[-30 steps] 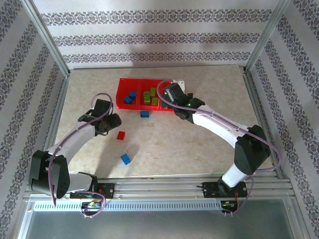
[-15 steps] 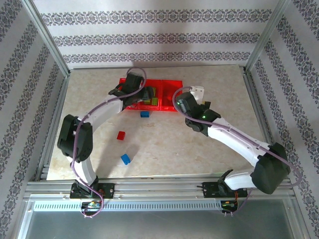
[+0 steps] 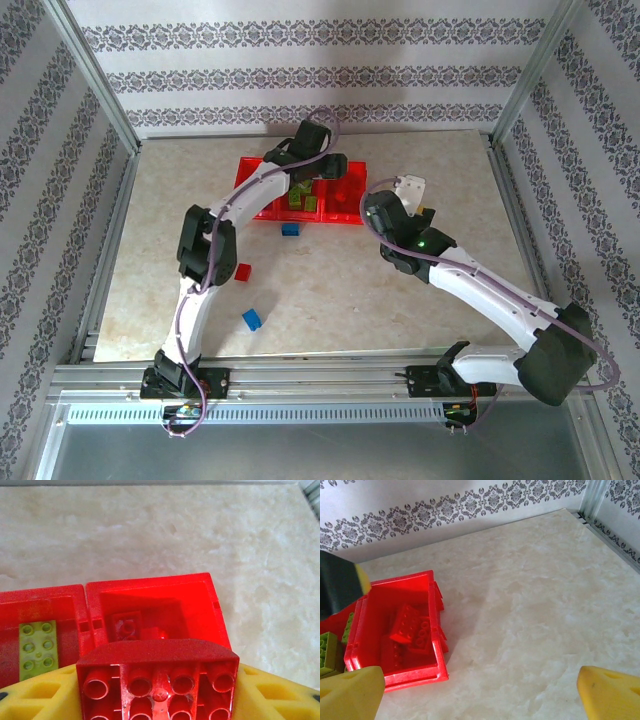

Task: Sort the legos into containers by color
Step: Place the lego in the container.

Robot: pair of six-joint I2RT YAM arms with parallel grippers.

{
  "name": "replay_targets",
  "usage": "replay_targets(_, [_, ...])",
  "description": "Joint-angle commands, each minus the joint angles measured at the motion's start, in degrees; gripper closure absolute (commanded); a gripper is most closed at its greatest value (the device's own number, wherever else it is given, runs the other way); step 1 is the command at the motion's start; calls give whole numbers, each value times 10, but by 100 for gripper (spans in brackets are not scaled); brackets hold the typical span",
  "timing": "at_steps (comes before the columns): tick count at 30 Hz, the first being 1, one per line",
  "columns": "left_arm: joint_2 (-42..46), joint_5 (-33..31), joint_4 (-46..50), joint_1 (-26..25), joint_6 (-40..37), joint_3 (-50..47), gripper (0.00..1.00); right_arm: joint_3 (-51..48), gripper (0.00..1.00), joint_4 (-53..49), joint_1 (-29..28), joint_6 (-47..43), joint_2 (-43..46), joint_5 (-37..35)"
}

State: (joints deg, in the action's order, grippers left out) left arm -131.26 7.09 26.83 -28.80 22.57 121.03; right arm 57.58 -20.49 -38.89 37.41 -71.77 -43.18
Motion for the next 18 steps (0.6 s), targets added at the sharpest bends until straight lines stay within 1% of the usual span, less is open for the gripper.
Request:
replay_targets(1, [-33, -2, 79, -11, -47, 60, 50, 7, 1, 2, -10, 6, -6, -23])
replay_targets(8, [-87, 4, 119, -26, -73, 133, 49, 8, 2, 1, -18, 1, -3, -37])
replay_targets(10, [-97, 6, 127, -30, -81, 146, 47, 4, 2, 1, -18, 1, 1, -40])
replay_targets(14, [-108, 10, 132, -34, -84, 153, 45, -2, 2, 1, -18, 3, 8, -43])
replay_targets(17, [-111, 13, 133, -35, -82, 153, 38, -4, 1, 2, -19, 3, 11, -45])
replay_targets(18, [-111, 14, 132, -35, -82, 153, 35, -5, 2, 2, -19, 3, 11, -45])
